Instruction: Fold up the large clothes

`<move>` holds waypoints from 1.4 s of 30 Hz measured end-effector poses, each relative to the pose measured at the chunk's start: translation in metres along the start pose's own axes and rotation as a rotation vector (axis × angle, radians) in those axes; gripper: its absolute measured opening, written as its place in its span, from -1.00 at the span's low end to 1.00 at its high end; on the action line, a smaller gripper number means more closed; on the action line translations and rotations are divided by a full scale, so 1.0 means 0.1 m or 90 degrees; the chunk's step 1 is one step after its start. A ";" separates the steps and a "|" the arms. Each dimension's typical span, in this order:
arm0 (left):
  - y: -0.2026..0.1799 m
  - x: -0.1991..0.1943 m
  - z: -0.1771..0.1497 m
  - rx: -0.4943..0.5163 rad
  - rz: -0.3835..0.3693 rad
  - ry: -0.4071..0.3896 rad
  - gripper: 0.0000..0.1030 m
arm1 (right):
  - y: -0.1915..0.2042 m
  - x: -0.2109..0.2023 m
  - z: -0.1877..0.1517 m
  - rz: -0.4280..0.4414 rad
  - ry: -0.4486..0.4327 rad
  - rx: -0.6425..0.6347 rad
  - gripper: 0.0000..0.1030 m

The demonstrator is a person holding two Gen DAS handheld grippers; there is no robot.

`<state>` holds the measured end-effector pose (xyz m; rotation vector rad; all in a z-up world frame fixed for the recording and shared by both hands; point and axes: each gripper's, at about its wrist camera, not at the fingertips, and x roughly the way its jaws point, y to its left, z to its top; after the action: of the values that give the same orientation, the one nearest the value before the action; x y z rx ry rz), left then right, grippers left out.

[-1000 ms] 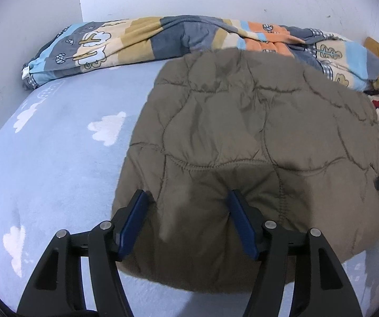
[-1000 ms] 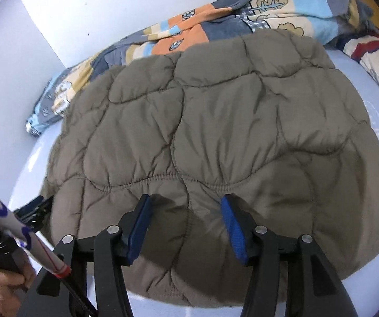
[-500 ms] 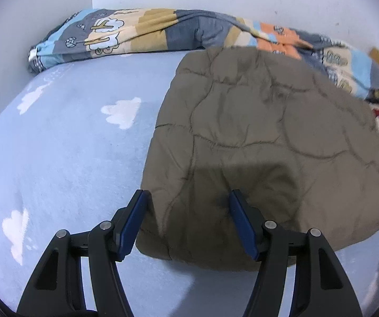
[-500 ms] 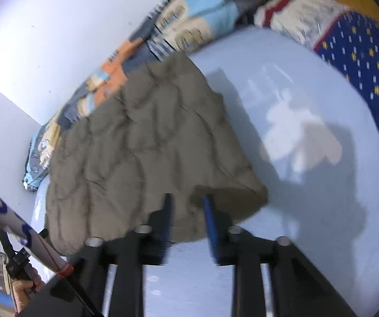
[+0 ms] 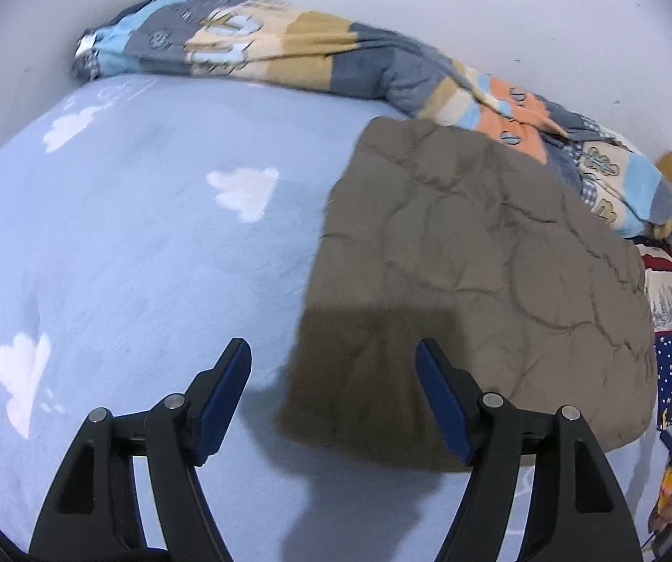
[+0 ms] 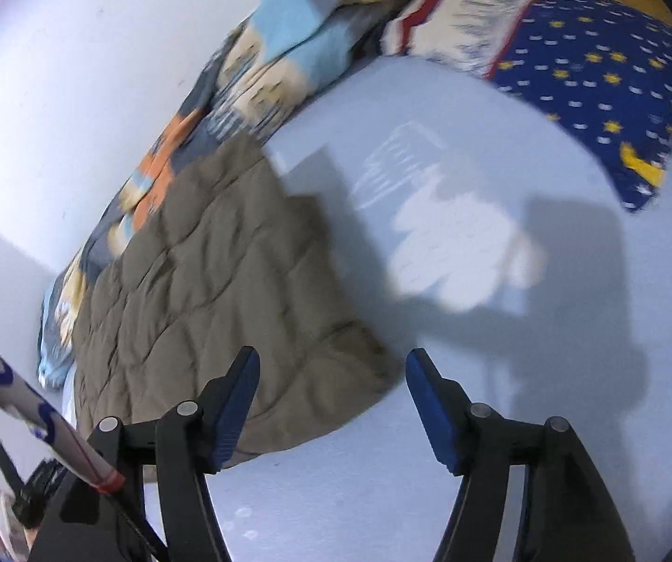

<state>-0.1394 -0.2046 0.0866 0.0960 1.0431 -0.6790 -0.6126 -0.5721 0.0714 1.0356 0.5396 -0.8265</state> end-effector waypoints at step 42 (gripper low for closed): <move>0.44 0.72 -0.38 -0.368 -0.227 0.121 0.52 | -0.33 0.77 -0.31 0.168 0.055 0.337 0.55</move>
<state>-0.1205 -0.1893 -0.0026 -0.5476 1.4216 -0.6697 -0.5939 -0.5785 -0.0163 1.5969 0.2468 -0.7039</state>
